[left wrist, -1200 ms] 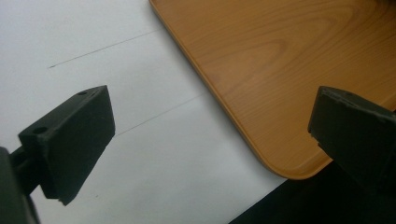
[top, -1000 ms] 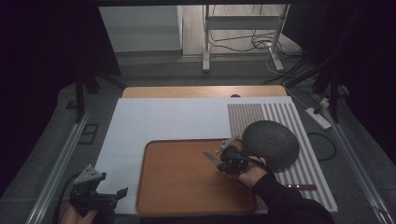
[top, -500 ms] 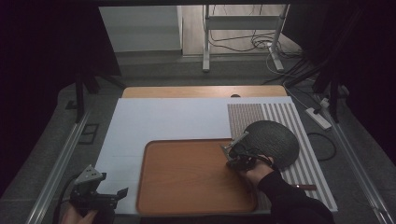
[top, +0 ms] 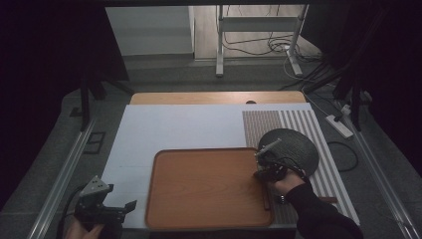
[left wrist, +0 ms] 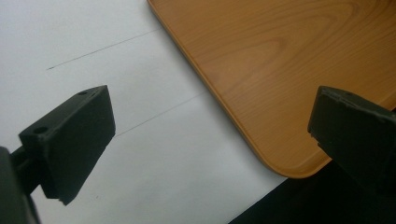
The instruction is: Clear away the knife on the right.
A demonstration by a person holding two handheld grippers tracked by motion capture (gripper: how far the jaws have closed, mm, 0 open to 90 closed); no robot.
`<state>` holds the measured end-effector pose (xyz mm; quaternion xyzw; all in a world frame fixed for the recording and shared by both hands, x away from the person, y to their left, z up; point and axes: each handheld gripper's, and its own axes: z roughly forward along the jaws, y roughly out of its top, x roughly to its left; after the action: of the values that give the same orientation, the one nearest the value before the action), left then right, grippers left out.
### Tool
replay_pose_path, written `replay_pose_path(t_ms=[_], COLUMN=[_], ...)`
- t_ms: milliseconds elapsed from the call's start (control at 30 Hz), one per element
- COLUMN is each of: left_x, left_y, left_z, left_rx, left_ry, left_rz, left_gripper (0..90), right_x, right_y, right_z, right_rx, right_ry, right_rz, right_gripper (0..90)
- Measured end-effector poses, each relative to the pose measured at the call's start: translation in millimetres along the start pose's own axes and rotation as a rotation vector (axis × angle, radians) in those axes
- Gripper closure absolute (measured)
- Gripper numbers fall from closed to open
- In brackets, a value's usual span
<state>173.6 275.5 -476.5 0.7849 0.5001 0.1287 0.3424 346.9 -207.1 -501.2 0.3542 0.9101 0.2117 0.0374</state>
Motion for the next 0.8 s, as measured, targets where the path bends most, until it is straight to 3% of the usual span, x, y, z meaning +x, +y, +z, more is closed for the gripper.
replay_pose_path(t_ms=[133,267,500,667,800], left_x=[0.3,0.4,1.3,2.3,1.8], left_y=[0.0,0.0,-0.3,-0.8,-0.5], left_z=[-0.1,-0.2,-0.8,-1.6,-1.2], left_rx=[-0.001,-0.002,-0.009,-0.015,-0.011], left_ry=[-0.001,-0.001,-0.001,-0.001,0.006], left_rz=[-0.002,-0.003,-0.011,-0.021,-0.022], left_gripper=[1.3,1.2,1.2,1.2,1.2], right_x=[3.8,6.9,11.0,10.2,9.3], right_y=[1.4,4.3,2.9,-3.0,-10.6], right_z=[-0.3,-6.1,-19.6,-34.3,-43.0], right_rx=[-0.003,-0.053,-0.126,-0.197,-0.216], right_ry=[-0.008,0.007,0.000,-0.018,-0.004], right_rz=[-0.020,-0.021,-0.028,0.008,0.029], right_gripper=[83.6,72.8,44.0,17.4,13.2])
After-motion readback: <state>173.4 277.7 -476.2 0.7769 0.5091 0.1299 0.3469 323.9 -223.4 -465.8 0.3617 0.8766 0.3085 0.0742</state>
